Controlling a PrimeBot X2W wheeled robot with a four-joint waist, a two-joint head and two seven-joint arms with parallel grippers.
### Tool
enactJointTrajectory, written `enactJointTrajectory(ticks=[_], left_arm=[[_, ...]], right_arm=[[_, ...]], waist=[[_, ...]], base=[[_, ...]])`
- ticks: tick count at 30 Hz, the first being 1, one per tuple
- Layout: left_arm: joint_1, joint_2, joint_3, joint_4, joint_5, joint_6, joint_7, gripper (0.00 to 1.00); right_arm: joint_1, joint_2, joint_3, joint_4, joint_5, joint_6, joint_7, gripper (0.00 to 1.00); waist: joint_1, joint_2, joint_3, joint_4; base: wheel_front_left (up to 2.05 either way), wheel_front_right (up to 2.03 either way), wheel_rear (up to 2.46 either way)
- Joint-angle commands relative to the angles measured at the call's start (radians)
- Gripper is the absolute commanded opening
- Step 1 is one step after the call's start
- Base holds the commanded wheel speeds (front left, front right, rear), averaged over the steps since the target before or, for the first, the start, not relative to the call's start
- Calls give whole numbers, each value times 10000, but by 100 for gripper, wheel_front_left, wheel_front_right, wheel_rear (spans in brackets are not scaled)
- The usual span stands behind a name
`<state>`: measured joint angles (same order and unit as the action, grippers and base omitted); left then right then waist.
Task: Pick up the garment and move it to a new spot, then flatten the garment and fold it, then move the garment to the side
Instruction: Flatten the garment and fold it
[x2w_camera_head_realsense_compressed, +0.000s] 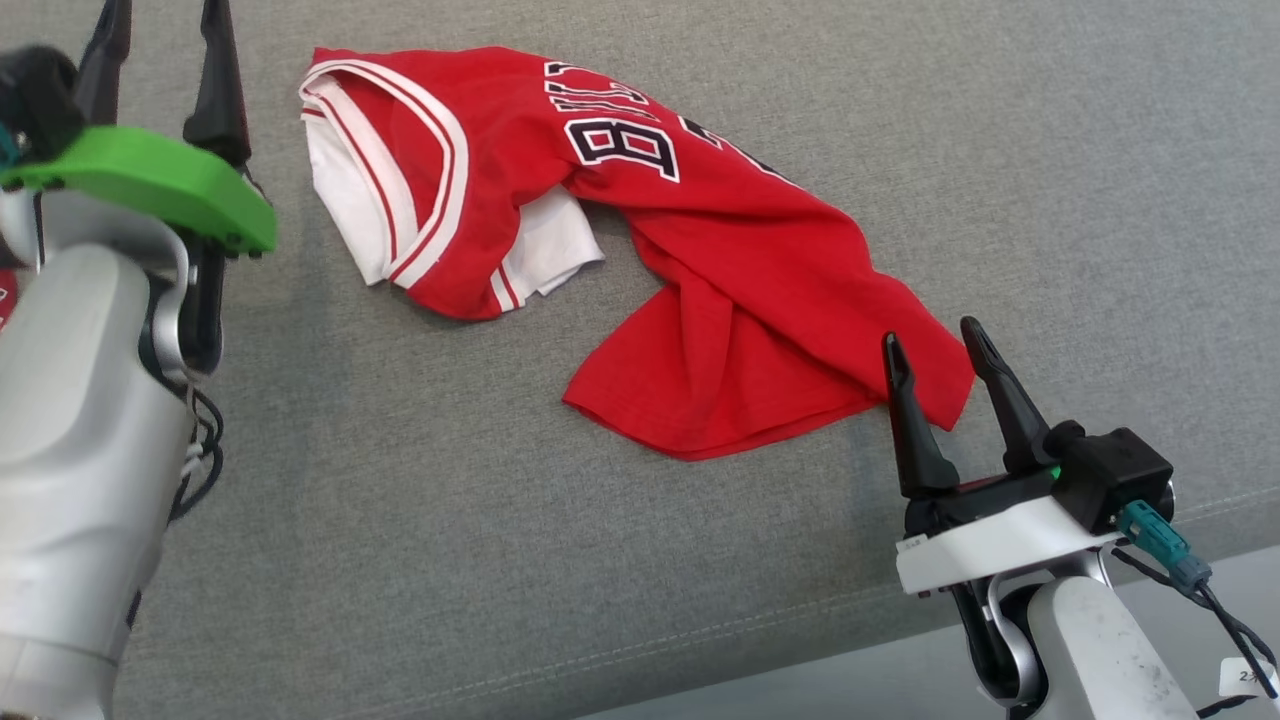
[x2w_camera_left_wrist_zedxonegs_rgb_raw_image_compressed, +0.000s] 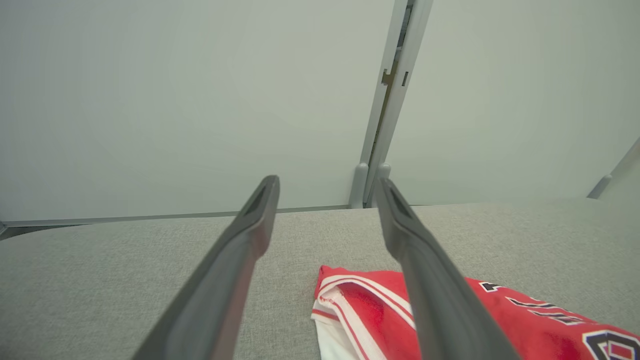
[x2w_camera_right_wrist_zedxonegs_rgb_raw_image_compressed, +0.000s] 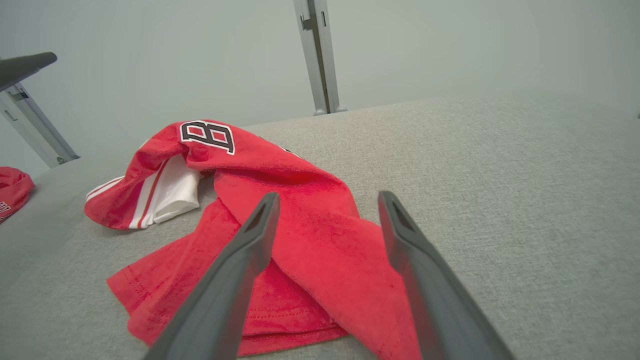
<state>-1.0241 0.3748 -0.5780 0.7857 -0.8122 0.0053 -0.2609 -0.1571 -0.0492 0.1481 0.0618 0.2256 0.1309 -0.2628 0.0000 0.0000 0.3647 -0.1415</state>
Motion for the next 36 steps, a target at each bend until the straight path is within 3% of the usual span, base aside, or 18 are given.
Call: enactJointTrajectory(ticks=[1, 9, 16, 22, 36], left_arm=[[941, 122, 497, -941, 426, 310, -33, 100], [5122, 177, 2770, -5288, 1953, 1399, -34, 100], [7945, -68, 3489, -7398, 2929, 1629, -35, 100], [9168, -279, 3366, -7931, 3409, 1515, -36, 100], [10548, -597, 3100, -7492, 3792, 1280, -37, 100]], right_arm=[[-120, -24, 44, 33, -160, -3, -44, 100], [-81, -24, 77, 218, -419, -3, -45, 100], [121, -25, 155, 525, -634, -3, -45, 100], [376, -24, 144, 797, -840, -3, -43, 100], [1273, -24, 103, 1187, -1033, -3, -39, 100]], waist=[[0, 0, -230, 286], [0, 0, -645, 724], [0, 0, -1244, 981], [0, 0, -1786, 1230], [0, 0, -3170, 1631]], base=[[0, 0, 0], [0, 0, 0], [0, 0, 0], [0, 0, 0], [0, 0, 0]])
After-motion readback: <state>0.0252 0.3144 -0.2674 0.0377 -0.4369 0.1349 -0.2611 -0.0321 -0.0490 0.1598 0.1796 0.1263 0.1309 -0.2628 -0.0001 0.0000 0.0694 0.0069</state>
